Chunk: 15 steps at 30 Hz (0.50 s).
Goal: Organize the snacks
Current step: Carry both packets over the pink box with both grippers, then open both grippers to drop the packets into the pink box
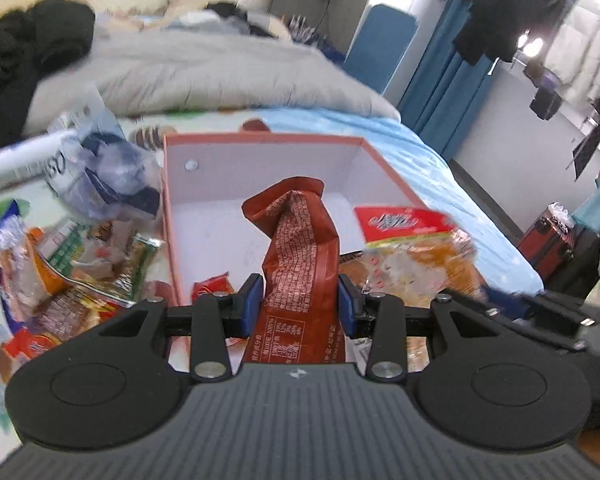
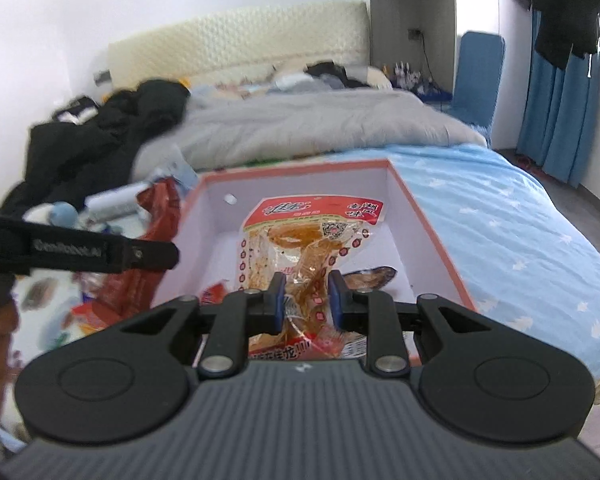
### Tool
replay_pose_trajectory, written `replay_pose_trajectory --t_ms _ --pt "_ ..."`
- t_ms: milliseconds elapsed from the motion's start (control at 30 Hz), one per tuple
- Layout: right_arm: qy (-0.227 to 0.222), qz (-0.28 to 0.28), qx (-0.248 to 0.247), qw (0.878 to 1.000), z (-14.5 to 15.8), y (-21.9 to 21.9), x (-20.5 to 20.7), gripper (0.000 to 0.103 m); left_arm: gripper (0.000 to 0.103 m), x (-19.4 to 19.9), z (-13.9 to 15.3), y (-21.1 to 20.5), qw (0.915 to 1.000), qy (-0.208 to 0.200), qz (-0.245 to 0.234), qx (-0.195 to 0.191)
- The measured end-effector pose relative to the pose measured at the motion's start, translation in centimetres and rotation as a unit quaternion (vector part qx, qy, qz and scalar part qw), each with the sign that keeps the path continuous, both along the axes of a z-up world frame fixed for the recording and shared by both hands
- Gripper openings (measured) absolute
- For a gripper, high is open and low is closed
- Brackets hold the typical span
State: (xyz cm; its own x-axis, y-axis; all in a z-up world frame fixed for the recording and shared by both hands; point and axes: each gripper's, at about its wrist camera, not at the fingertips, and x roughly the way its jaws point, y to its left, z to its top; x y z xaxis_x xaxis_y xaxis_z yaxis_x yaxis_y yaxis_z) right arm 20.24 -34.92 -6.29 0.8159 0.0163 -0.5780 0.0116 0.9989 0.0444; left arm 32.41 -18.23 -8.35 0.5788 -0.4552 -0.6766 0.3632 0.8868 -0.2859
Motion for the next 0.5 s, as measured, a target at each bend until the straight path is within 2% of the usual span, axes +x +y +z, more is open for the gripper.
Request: replay_pose_trajectory --t_ms 100,200,400,433,500 --pt "0.033 -0.004 0.008 0.999 -1.5 -1.0 2.4 0.025 0.045 2.0 -0.5 -1.1 0.9994 0.031 -0.011 0.009" --pt "0.058 -0.011 0.018 0.998 -2.7 -1.7 4.2 0.026 0.045 3.4 -0.8 -2.5 0.9979 0.043 -0.023 0.044" --pt "0.084 -0.008 0.032 0.996 -4.0 -2.1 4.8 0.027 0.046 3.9 -1.3 -3.5 0.9967 0.048 -0.027 0.06" --pt "0.082 -0.007 0.033 0.996 -4.0 -2.1 4.6 0.028 0.047 3.9 -1.3 -3.5 0.9967 0.048 -0.028 0.059" --pt "0.083 -0.006 0.04 0.996 -3.8 -2.3 4.7 0.034 0.058 3.7 -1.5 -3.4 0.997 0.05 -0.028 0.051"
